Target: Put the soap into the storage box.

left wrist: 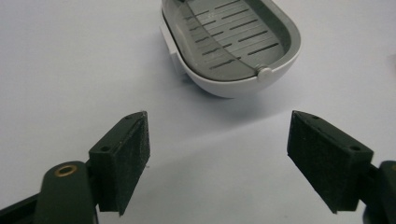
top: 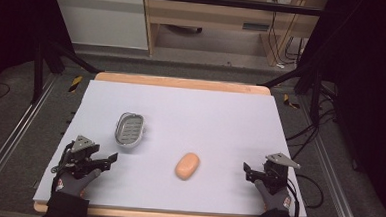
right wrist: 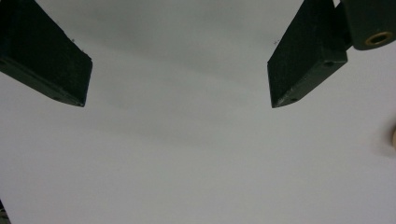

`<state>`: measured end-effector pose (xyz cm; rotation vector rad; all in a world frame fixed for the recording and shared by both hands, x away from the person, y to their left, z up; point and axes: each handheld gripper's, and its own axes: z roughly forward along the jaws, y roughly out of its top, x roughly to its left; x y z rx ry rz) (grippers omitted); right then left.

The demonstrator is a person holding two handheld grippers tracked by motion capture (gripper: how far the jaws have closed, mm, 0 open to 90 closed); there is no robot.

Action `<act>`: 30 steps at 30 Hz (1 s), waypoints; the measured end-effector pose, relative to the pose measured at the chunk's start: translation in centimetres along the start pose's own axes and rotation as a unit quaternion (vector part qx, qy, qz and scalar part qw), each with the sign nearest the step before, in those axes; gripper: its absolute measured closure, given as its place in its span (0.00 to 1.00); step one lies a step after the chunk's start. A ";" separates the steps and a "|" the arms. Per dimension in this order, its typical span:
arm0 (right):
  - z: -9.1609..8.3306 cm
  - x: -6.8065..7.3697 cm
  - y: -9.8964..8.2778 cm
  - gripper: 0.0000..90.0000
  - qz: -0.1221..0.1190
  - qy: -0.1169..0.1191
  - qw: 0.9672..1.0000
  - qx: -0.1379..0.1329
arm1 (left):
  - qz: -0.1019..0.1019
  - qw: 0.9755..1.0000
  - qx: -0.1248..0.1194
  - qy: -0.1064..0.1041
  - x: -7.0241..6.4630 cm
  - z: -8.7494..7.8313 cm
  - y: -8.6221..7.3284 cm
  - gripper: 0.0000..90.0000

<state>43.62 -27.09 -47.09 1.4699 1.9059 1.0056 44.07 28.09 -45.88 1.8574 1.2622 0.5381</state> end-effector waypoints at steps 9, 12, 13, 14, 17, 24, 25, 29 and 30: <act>-0.5 0.0 -0.3 0.07 -0.003 0.009 1.000 -0.006 | 0.013 1.000 -0.002 -0.002 -0.9 -0.1 0.1 0.27; -0.5 0.1 -0.3 0.07 -0.005 0.014 1.000 -0.007 | 0.014 1.000 -0.001 -0.003 -1.0 0.0 0.1 0.27; -0.5 0.1 -0.3 0.07 -0.006 0.015 1.000 -0.008 | 0.015 1.000 -0.001 -0.005 -1.2 0.0 0.2 0.27; -0.5 0.2 -0.3 0.07 -0.006 0.017 1.000 -0.008 | 0.016 1.000 -0.001 -0.006 -1.3 0.0 0.2 0.27; -0.5 0.3 -0.3 0.07 -0.008 0.022 1.000 -0.009 | 0.019 1.000 -0.004 -0.010 -1.8 0.0 0.3 0.28; -0.6 0.5 -0.2 0.07 -0.008 0.024 1.000 -0.007 | 0.028 0.999 -0.001 -0.023 -2.8 0.1 0.4 0.28; -0.6 0.5 -0.2 0.07 -0.009 0.024 1.000 -0.007 | 0.031 0.999 0.000 -0.025 -2.9 0.1 0.4 0.28; -0.6 0.5 -0.2 0.07 -0.012 0.017 1.000 -0.009 | 0.036 0.999 0.001 -0.030 -3.4 0.3 0.5 0.28; -0.7 0.5 -0.2 0.07 -0.011 0.018 1.000 -0.010 | 0.037 0.999 0.003 -0.031 -3.5 0.3 0.5 0.28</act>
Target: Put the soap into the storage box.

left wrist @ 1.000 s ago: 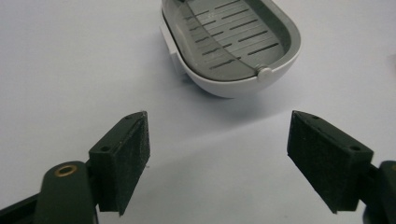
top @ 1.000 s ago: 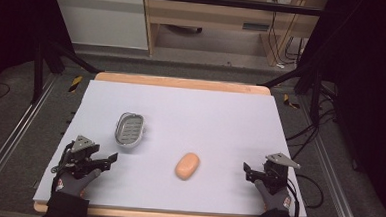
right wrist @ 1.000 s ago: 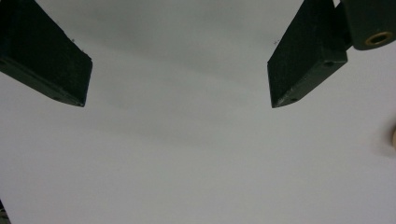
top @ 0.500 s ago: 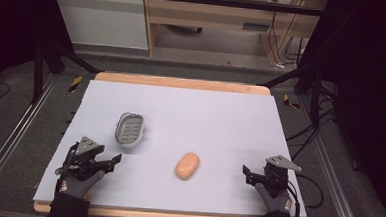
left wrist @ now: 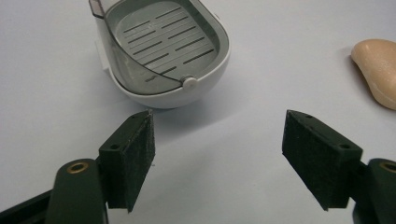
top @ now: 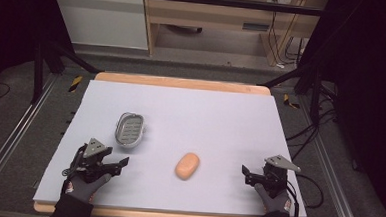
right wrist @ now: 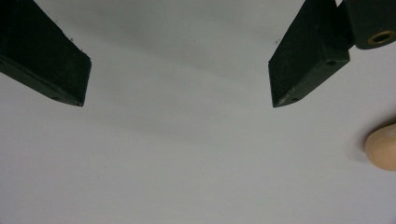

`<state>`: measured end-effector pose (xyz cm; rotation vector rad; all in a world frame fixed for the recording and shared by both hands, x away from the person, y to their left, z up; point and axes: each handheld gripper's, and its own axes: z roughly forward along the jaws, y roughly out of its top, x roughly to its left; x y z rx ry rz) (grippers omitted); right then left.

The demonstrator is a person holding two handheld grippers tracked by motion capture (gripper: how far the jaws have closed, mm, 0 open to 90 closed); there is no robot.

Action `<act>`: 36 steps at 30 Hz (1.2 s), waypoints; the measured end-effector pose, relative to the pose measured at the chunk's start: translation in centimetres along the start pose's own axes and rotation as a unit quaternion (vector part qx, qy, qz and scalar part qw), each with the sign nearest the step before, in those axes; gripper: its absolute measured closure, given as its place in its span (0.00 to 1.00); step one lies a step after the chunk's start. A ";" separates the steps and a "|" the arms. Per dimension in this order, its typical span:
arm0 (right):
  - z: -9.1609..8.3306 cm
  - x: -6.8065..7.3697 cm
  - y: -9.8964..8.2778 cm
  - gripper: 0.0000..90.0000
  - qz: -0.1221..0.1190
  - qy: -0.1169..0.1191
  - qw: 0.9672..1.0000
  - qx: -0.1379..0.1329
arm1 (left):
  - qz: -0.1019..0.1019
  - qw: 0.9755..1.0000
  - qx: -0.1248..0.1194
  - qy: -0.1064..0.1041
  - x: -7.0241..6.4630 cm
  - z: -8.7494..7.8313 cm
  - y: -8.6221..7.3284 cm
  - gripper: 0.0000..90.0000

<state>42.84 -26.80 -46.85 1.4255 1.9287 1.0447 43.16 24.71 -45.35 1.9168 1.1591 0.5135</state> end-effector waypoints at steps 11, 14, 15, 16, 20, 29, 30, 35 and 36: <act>0.1 0.0 0.1 0.07 0.002 0.005 1.000 0.001 | 0.011 1.000 -0.003 -0.010 -1.0 0.3 0.6 0.27; 0.1 -0.1 0.1 0.07 -0.001 0.001 1.000 -0.002 | 0.009 1.000 -0.005 -0.009 -1.1 0.3 0.7 0.27; 0.0 -0.1 0.1 0.07 -0.001 0.000 1.000 -0.003 | 0.009 1.000 -0.004 -0.010 -1.2 0.3 0.8 0.27; 0.0 -0.1 0.1 0.07 -0.001 0.000 1.000 -0.003 | 0.009 1.000 -0.004 -0.010 -1.2 0.3 0.8 0.27; 0.2 0.1 0.1 0.07 -0.005 0.000 1.000 -0.001 | 0.010 1.000 -0.008 -0.012 -1.3 0.3 1.2 0.27; 0.1 0.0 0.3 0.06 -0.001 0.000 1.000 -0.004 | 0.021 1.000 -0.017 -0.015 -1.7 -0.1 2.5 0.27; 0.0 0.1 0.3 0.06 0.000 0.000 1.000 -0.004 | 0.025 0.999 -0.018 -0.017 -2.0 -0.2 2.8 0.26; 0.1 0.1 0.3 0.06 -0.001 -0.002 1.000 -0.005 | 0.032 0.999 -0.018 -0.025 -2.9 0.1 3.5 0.26; 0.1 0.1 0.3 0.06 -0.001 -0.003 1.000 -0.005 | 0.034 0.999 -0.018 -0.027 -3.1 0.3 3.7 0.26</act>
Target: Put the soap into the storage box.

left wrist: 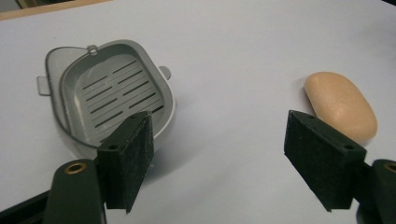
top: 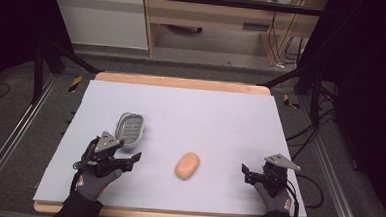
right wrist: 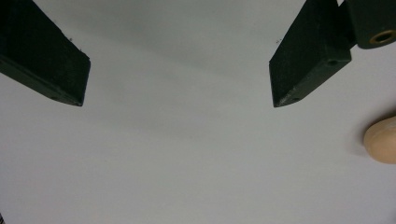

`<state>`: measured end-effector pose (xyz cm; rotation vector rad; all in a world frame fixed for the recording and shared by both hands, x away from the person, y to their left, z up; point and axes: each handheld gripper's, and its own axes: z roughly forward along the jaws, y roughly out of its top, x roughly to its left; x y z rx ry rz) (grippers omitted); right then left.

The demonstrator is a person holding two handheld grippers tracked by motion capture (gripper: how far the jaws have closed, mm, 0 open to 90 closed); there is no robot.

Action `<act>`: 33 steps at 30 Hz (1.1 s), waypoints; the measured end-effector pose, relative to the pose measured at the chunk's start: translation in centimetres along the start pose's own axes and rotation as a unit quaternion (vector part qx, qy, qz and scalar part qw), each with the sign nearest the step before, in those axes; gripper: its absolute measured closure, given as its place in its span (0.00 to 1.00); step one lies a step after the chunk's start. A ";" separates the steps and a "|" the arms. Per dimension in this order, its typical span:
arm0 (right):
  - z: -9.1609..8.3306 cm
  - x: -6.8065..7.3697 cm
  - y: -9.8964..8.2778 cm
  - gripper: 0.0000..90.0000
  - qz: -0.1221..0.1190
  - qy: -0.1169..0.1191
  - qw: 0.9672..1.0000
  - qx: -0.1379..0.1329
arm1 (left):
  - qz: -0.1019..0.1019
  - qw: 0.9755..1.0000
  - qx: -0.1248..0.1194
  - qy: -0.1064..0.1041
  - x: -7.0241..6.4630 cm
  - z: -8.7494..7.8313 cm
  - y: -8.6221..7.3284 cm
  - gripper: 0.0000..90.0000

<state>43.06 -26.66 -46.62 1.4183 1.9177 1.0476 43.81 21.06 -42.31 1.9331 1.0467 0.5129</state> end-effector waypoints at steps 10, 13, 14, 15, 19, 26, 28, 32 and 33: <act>-0.2 0.1 0.1 0.06 -0.001 -0.002 1.000 -0.004 | 0.011 1.000 -0.006 -0.016 -1.8 1.2 1.6 0.26; -0.2 0.1 0.1 0.06 0.000 -0.003 1.000 -0.005 | 0.014 1.000 -0.006 -0.022 -2.2 1.6 1.9 0.26; -0.2 0.1 0.1 0.06 0.000 -0.003 1.000 -0.005 | 0.014 1.000 -0.006 -0.022 -2.2 1.6 1.9 0.26; -0.2 0.1 0.1 0.06 0.000 -0.003 1.000 -0.005 | 0.013 1.000 -0.006 -0.024 -2.4 1.9 2.1 0.26; -0.1 0.1 0.1 0.06 0.000 -0.004 1.000 -0.004 | 0.013 0.999 -0.007 -0.028 -2.7 2.2 2.5 0.26; -0.1 0.1 0.1 0.06 0.000 -0.004 1.000 -0.004 | 0.014 0.999 -0.005 -0.035 -3.3 2.7 2.9 0.26; -0.1 0.2 0.1 0.06 0.001 -0.004 1.000 -0.003 | 0.019 0.999 -0.002 -0.036 -3.6 3.0 3.1 0.26; -0.1 0.2 0.1 0.06 -0.001 -0.005 1.000 -0.003 | 0.026 0.999 0.000 -0.040 -4.3 3.5 3.5 0.26; -0.1 0.2 0.1 0.06 0.000 -0.005 1.000 -0.003 | 0.027 0.999 0.001 -0.042 -4.4 3.6 3.5 0.26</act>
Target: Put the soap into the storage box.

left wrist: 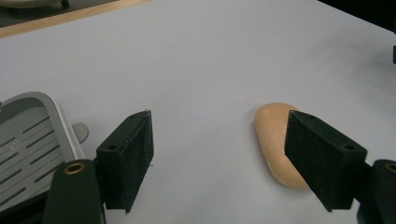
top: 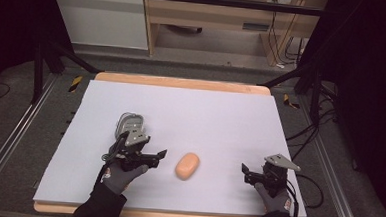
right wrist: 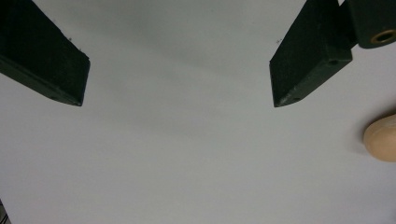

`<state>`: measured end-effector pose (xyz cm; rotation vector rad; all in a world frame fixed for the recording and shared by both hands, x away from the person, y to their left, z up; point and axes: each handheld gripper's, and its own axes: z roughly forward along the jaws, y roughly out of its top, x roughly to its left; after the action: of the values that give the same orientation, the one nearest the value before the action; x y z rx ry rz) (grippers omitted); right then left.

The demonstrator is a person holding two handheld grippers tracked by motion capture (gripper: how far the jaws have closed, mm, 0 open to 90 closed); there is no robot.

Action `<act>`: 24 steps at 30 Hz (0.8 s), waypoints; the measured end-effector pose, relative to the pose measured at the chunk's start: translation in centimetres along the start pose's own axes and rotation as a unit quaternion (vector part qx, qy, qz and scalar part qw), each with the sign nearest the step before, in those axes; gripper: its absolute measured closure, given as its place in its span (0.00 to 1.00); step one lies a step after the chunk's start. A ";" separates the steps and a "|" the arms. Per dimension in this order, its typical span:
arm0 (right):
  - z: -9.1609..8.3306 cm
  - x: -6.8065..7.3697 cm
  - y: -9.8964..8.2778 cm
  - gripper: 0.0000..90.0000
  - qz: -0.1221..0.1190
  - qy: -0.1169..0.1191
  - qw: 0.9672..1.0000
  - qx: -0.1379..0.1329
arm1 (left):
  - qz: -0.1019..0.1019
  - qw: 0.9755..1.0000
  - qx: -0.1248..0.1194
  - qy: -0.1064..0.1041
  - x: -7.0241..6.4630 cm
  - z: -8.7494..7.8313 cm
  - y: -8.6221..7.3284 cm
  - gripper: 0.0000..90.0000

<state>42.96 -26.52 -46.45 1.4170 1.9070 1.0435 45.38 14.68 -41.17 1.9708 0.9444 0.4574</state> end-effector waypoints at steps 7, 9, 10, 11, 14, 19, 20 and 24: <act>0.0 0.0 0.0 0.06 -0.001 0.000 1.000 0.001 | 0.002 1.000 0.003 -0.005 -0.6 0.7 0.4 0.26; 0.0 0.1 0.0 0.06 -0.002 -0.001 1.000 0.002 | 0.007 1.000 0.006 -0.007 -0.7 0.9 0.6 0.26; 0.0 0.1 0.0 0.06 -0.003 -0.002 1.000 0.002 | 0.006 1.000 0.006 -0.009 -0.9 1.0 0.7 0.26; 0.0 0.1 0.0 0.06 -0.002 -0.002 1.000 0.002 | 0.007 1.000 0.007 -0.008 -1.0 1.1 0.8 0.26; 0.0 0.1 0.0 0.06 -0.004 -0.003 1.000 0.003 | 0.007 1.000 0.005 -0.013 -1.3 1.4 1.0 0.26; 0.0 0.1 0.0 0.06 -0.006 -0.003 1.000 0.002 | 0.013 1.000 0.012 -0.017 -1.8 1.9 1.1 0.26; 0.1 0.1 0.0 0.06 -0.006 -0.003 1.000 0.003 | 0.012 1.000 0.012 -0.018 -2.0 2.2 1.2 0.26; 0.0 0.2 0.1 0.06 -0.003 -0.001 1.000 0.005 | 0.014 1.000 0.014 -0.022 -2.4 2.6 1.4 0.26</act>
<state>42.96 -26.33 -46.41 1.4160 1.9167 1.0294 46.12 10.96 -41.39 2.0142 0.9005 0.4175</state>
